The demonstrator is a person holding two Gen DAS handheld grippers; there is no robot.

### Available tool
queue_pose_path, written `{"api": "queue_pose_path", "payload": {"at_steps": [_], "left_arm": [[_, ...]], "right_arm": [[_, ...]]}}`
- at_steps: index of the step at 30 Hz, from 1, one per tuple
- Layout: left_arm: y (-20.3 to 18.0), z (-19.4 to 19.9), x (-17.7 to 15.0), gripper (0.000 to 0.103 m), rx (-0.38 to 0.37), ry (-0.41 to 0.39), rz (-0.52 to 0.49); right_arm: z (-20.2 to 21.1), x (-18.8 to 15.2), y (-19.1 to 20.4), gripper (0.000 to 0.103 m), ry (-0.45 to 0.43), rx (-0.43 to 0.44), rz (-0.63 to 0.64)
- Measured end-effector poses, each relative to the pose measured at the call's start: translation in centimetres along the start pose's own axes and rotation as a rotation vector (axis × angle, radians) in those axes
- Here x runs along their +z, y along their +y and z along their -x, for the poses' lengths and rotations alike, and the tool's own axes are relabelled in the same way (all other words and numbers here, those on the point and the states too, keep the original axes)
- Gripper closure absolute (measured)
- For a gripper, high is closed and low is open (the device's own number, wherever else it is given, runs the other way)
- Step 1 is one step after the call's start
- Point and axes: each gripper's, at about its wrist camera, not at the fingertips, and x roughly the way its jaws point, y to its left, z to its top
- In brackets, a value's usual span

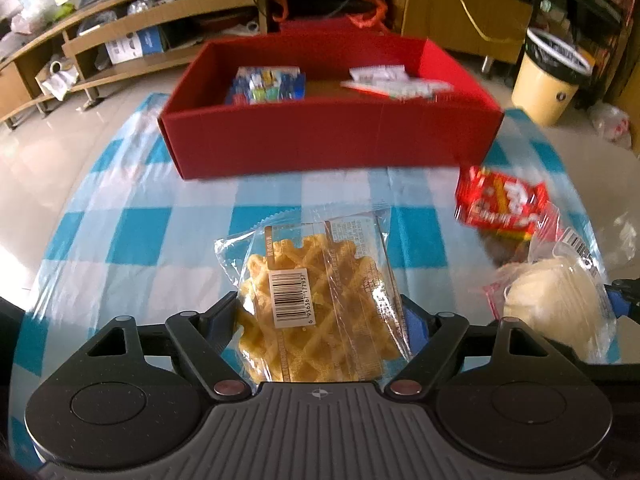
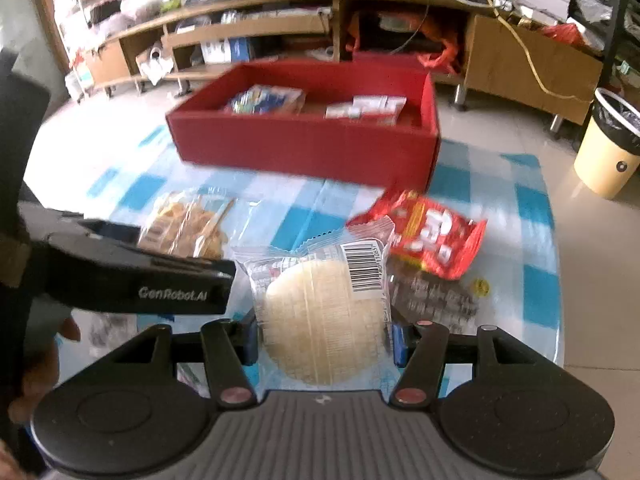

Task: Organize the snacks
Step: 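Lift and carry the waffle bag and white bun pack over the red box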

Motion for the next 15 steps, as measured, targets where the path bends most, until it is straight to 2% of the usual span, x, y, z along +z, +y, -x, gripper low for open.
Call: {"api": "queue_pose_path", "payload": {"at_steps": [6,15], "left_arm": [[0.5,1.2,1.5,0.018,-0.019,-0.036,0.054],[1.1,2.0,3.2,0.018,0.01,-0.095,0.074]], "right_arm": [[0.7,2.0,-0.1,0.046,-0.051,0.01,-0.003],[0.5,4.0,-0.8,0.046,-0.079,0.003,-0.031]]}}
